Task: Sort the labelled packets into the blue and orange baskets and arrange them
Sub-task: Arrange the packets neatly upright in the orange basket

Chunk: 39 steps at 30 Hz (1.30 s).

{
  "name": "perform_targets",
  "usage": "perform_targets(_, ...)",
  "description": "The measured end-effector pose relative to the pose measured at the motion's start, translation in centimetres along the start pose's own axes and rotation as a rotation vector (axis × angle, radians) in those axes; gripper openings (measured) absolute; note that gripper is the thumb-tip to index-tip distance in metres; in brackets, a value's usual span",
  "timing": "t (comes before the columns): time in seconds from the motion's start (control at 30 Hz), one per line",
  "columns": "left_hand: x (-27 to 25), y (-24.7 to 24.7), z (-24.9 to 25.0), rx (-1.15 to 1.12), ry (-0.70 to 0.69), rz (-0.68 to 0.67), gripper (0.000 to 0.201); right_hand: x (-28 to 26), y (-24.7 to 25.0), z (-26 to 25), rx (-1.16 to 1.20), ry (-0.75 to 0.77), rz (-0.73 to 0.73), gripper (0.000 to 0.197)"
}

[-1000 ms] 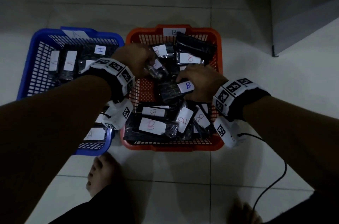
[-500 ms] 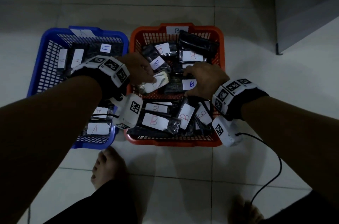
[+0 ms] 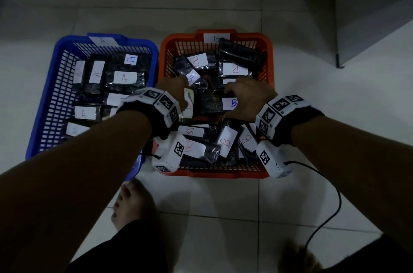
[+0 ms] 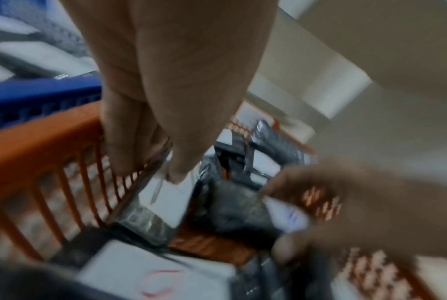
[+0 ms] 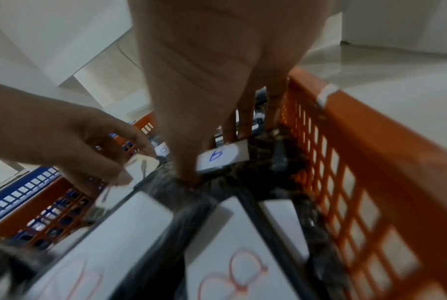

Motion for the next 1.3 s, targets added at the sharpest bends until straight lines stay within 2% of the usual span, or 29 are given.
perform_targets(0.1, 0.5, 1.1, 0.0, 0.069, -0.072, 0.055, 0.057, 0.2, 0.9, -0.4, 0.165, -0.028, 0.068, 0.058)
perform_targets(0.17, 0.3, 2.3, -0.4, 0.09, -0.086, 0.199, 0.049, 1.1, 1.8, -1.2, 0.267, -0.027, 0.175, 0.045)
perform_targets(0.23, 0.0, 3.1, -1.4, 0.058, -0.027, 0.397, 0.04, 2.5, 2.3, -2.4, 0.328, 0.011, 0.243, 0.036)
perform_targets(0.3, 0.1, 3.2, -2.6, -0.028, 0.09, 0.495, 0.038, 4.4, 2.2, -3.9, 0.375, 0.064, 0.243, 0.034)
perform_targets(0.37, 0.6, 2.9, -3.5, -0.108, 0.154, 0.48, 0.036, 6.2, 1.4, -5.2, 0.38, 0.1, 0.199, 0.037)
perform_targets(0.5, 1.3, 2.4, -4.0, -0.158, 0.155, 0.509, 0.029, 8.6, 0.3, -6.2, 0.358, 0.081, 0.201, 0.05)
perform_targets(0.57, 1.7, 1.8, -4.2, -0.189, 0.158, 0.513, 0.033, 9.3, 0.3, -6.3, 0.319, 0.075, 0.196, 0.06)
perform_targets(0.67, 2.0, 0.7, -4.5, -0.237, 0.23, 0.447, 0.046, 10.0, 0.1, -6.3, 0.254, 0.059, 0.137, 0.07)
perform_targets(0.73, 1.9, 0.3, -4.5, -0.232, 0.264, 0.414, 0.049, 10.3, 0.0, -6.4, 0.276, 0.062, 0.126, 0.07)
perform_targets(0.8, 1.7, 0.2, -4.5, -0.253, 0.252, 0.443, 0.043, 10.5, 0.1, -6.5, 0.341, 0.067, 0.146, 0.067)
perform_targets(0.87, 1.6, 0.3, -4.6, -0.284, 0.243, 0.475, 0.039, 10.5, 0.3, -6.8, 0.417, 0.061, 0.186, 0.058)
perform_targets(0.93, 1.7, 0.2, -4.8, -0.284, 0.234, 0.474, 0.041, 10.4, 0.4, -7.0, 0.526, 0.072, 0.226, 0.041)
perform_targets(1.03, 1.9, 0.3, -4.9, -0.287, 0.222, 0.453, 0.041, 9.8, 0.8, -6.9, 0.736, 0.126, 0.393, 0.025)
perform_targets(1.17, 1.7, 0.4, -4.8, -0.298, 0.207, 0.438, 0.05, 8.3, 2.8, -4.8, 0.915, 0.107, 0.615, 0.038)
perform_targets(1.23, 1.2, 0.7, -4.1, -0.175, 0.137, 0.533, 0.052, 7.5, 3.2, -3.6, 0.964, 0.093, 0.63, 0.051)
perform_targets(1.3, 1.0, 1.4, -3.0, -0.053, 0.04, 0.614, 0.043, 6.7, 3.0, -2.7, 0.983, 0.082, 0.608, 0.053)
Point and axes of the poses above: each hand's wrist, its own x-axis towards the middle knuckle, its own y-axis out of the back of the hand, z = x × y, the point moved 3 cm from there along x, towards the middle knuckle, and after that the axes turned 9 degrees about x, right-handed, at the moved point
